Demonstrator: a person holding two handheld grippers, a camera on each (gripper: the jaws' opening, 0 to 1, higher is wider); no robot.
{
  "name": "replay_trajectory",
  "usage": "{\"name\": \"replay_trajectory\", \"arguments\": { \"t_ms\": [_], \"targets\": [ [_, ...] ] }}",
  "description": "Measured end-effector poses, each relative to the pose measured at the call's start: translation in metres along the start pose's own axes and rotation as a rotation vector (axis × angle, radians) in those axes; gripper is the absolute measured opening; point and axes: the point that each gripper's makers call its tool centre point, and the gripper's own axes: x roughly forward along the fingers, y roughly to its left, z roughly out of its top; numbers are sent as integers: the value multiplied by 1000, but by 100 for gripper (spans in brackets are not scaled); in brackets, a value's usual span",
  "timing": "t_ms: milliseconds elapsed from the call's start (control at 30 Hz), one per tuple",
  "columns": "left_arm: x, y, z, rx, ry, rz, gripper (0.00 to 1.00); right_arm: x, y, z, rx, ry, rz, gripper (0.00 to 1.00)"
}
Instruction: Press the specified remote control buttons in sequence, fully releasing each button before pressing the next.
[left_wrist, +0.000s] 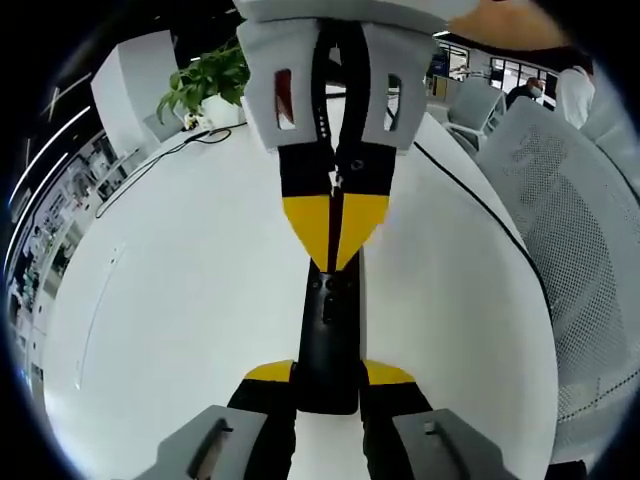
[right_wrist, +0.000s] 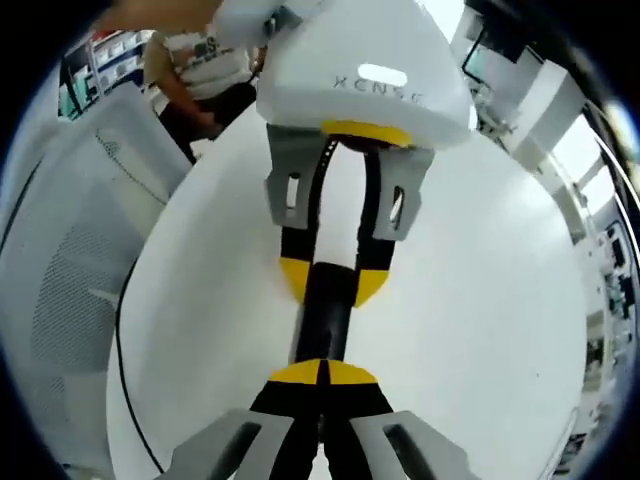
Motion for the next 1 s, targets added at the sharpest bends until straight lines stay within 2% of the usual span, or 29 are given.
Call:
{"name": "replay_trajectory", "arguments": {
  "t_ms": [300,1000],
  "targets": [
    [0,1,0,-1,3,1,23,-11,-10,8,-21,-5,-26,0],
    [1,1,0,0,7,4,23,-9,-9,4,-20,4,-25,0]
  ]
}}
